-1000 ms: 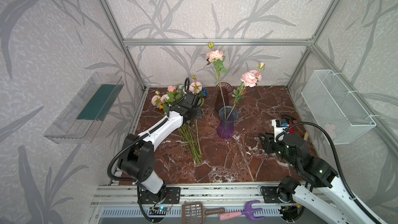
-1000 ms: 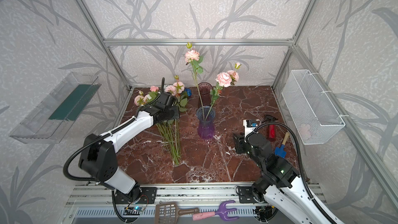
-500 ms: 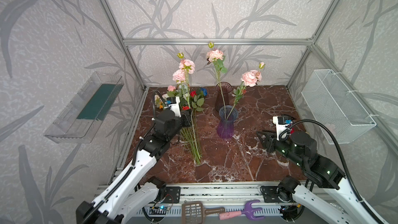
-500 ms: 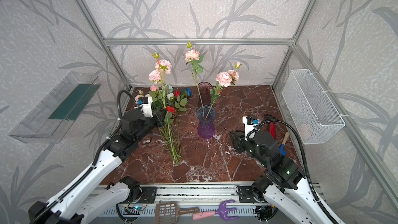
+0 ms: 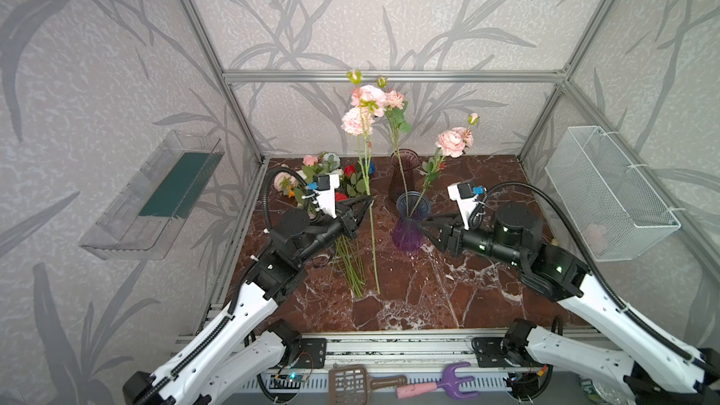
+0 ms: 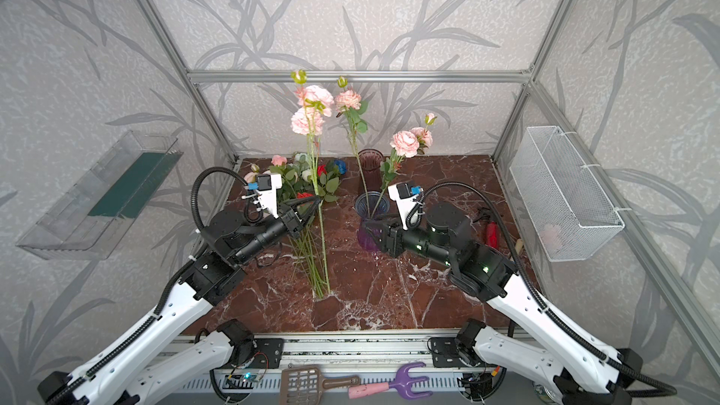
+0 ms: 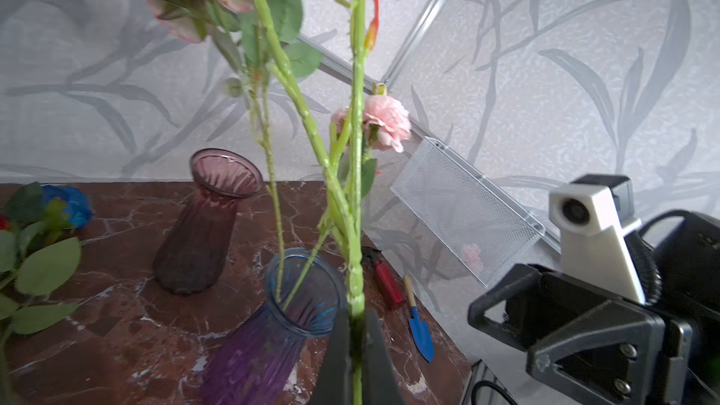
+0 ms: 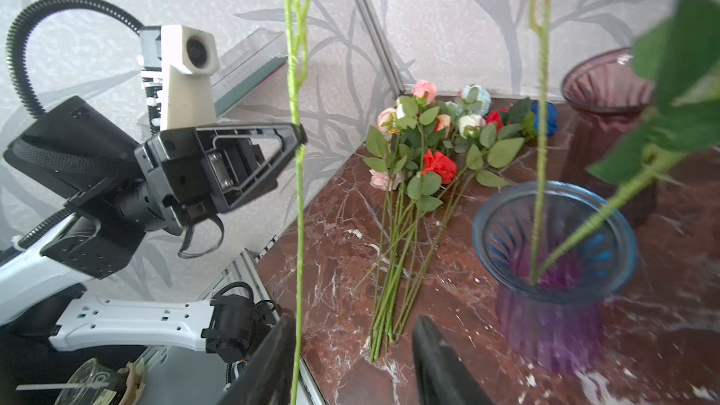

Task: Arrange the flowers into the vase
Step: 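Grasp the stem with the right gripper over the vase while the left gripper withdraws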

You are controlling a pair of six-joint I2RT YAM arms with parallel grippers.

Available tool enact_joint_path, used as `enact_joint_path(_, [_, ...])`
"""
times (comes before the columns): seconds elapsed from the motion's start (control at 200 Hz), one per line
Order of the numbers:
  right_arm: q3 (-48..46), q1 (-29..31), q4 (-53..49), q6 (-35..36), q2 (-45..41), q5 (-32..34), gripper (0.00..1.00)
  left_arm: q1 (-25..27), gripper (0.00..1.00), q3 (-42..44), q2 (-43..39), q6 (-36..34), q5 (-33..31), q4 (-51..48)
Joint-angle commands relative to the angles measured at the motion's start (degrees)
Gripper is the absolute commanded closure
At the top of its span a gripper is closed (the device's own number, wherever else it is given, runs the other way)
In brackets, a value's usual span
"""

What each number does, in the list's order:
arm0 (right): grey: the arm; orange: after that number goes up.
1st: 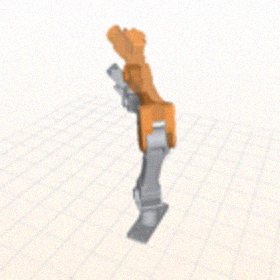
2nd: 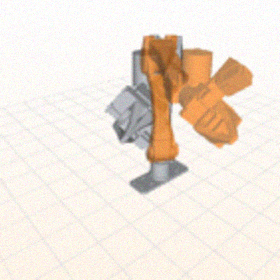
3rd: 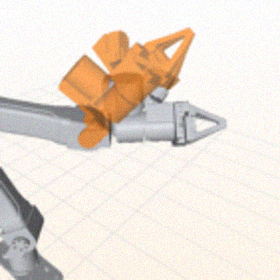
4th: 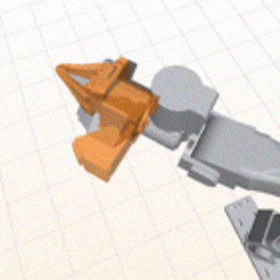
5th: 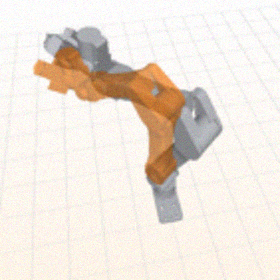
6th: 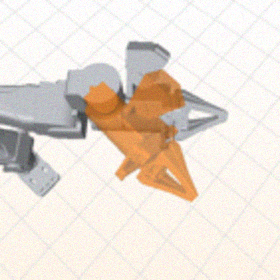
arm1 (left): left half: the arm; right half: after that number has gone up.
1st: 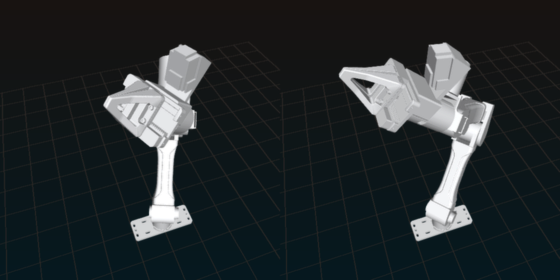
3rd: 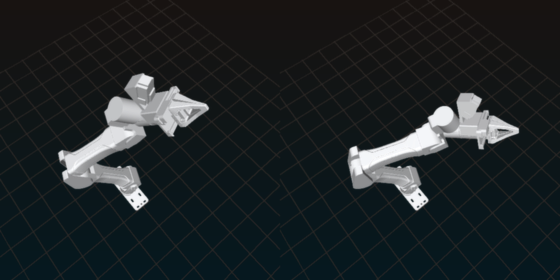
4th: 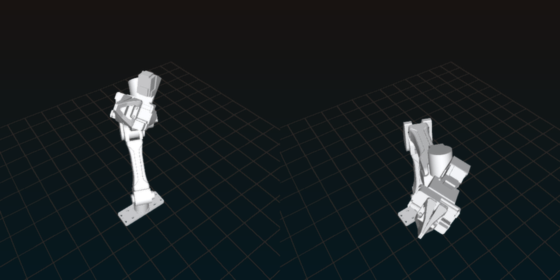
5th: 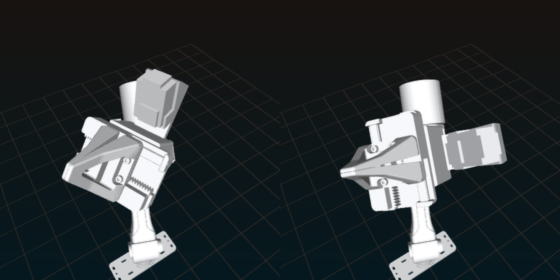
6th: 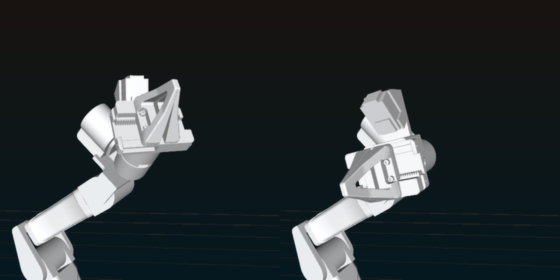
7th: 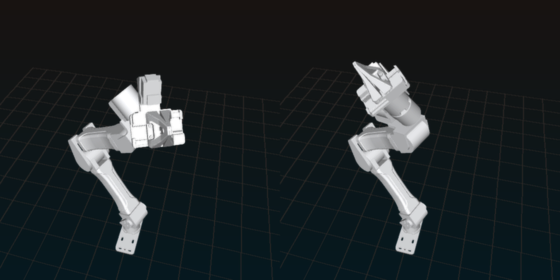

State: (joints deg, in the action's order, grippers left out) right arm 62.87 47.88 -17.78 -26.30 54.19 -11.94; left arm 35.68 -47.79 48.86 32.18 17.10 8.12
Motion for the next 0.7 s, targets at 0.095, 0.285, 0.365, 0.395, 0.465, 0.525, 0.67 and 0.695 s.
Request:
enact_joint_path(0.095, [6.9, 4.8, 3.7, 3.9, 8.9, -1.4, 0.49, 4.5, 1.00, -3.5, 1.1, -1.8, -0.3, 3.5])
enact_joint_path(0.285, [8.5, 5.1, 6.2, 3.0, 12.9, -2.0, 0.49, 4.7, 1.00, -2.5, 0.4, -1.3, -0.4, 3.8])
enact_joint_path(0.365, [8.8, 5.1, 7.1, 2.3, 14.0, -2.2, 0.53, 4.8, 1.00, -1.9, 0.1, -1.4, -0.6, 4.2])
enact_joint_path(0.395, [8.9, 5.1, 7.3, 2.1, 14.4, -2.5, 0.55, 4.8, 1.00, -1.7, 0.0, -1.3, -0.7, 4.3])
enact_joint_path(0.465, [9.4, 5.1, 7.4, 2.0, 15.7, -2.9, 0.60, 4.8, 1.00, -1.3, 0.0, -1.2, -0.7, 5.0])
enact_joint_path(0.525, [9.9, 5.1, 7.7, 1.9, 16.6, -3.0, 0.65, 4.8, 1.00, -1.1, 0.1, -1.0, -0.6, 5.6])
enact_joint_path(0.67, [10.5, 5.1, 9.2, 1.1, 17.8, -2.8, 0.81, 4.8, 1.00, -0.4, 0.3, -1.1, -0.3, 6.5])
enact_joint_path(0.695, [10.6, 5.1, 9.5, 1.0, 17.8, -2.8, 0.85, 4.8, 1.00, -0.1, 0.3, -1.1, -0.4, 6.6])
